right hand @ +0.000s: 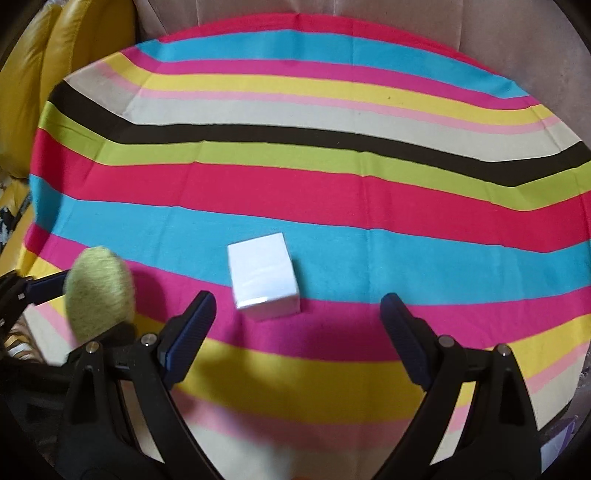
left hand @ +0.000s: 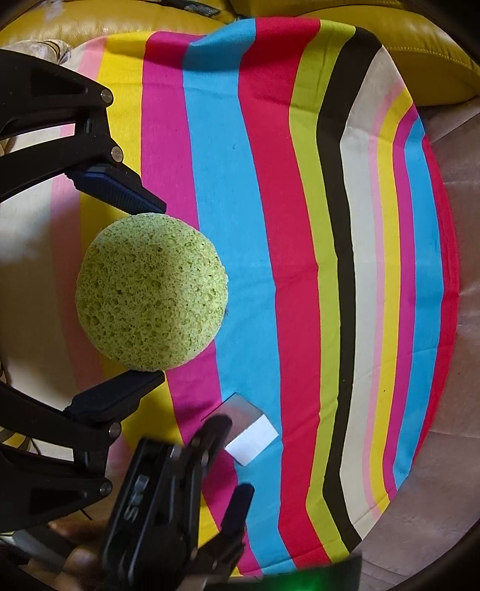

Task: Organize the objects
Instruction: 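Grasp the green sponge with the left gripper while the right gripper grasps the white cube, then carry the sponge and white cube over the storage box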

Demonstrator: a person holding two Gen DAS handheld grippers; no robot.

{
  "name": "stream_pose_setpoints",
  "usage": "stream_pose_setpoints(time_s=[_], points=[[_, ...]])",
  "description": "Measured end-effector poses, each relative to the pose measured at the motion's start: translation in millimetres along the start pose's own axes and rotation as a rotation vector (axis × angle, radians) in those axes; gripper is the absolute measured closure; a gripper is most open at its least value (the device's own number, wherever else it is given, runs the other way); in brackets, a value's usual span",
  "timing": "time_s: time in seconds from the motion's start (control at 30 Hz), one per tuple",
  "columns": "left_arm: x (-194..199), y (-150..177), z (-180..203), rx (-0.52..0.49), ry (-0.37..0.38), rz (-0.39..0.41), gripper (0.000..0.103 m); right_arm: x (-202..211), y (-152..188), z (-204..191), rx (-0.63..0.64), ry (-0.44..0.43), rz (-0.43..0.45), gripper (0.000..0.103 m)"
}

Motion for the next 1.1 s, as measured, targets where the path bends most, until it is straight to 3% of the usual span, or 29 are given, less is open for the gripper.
stream_pose_setpoints(time_s=[0.1, 0.27, 0.33, 0.63, 1.1], points=[[-0.5, -1.7, 1.2, 0.001, -0.005, 0.008, 0.020, -11.2, -3.9, -1.5, -0.001, -0.002, -0.017, 0.015], [4.8, 0.6, 8.2, -0.009, -0.015, 0.021, 0.020, -19.9, -4.2, 4.8, -0.023, -0.003, -0.048, 0.059], [5.8, 1.8, 10.1, -0.014, -0.015, 0.024, 0.020, -19.4, -2.3, 8.5, -0.032, -0.001, -0.045, 0.065], [16.5, 6.0, 34.4, -0.077, 0.015, 0.038, 0.020, 6.3, 22.9, 32.1, -0.076, 0.019, -0.018, 0.065], [39.7, 37.7, 122.7, -0.266, 0.110, 0.040, 0.020, 69.4, 107.3, 101.4, -0.165, 0.111, 0.035, 0.065]])
Point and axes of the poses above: each gripper's, at about its wrist camera, not at the fingertips, and x roughly against the way its jaws point, z to its right, y to its underside, the point moved 8 cm from there along -x, roughly the way its jaws point, and after that the axes turned 15 degrees about -z, right-handed, at the moved point
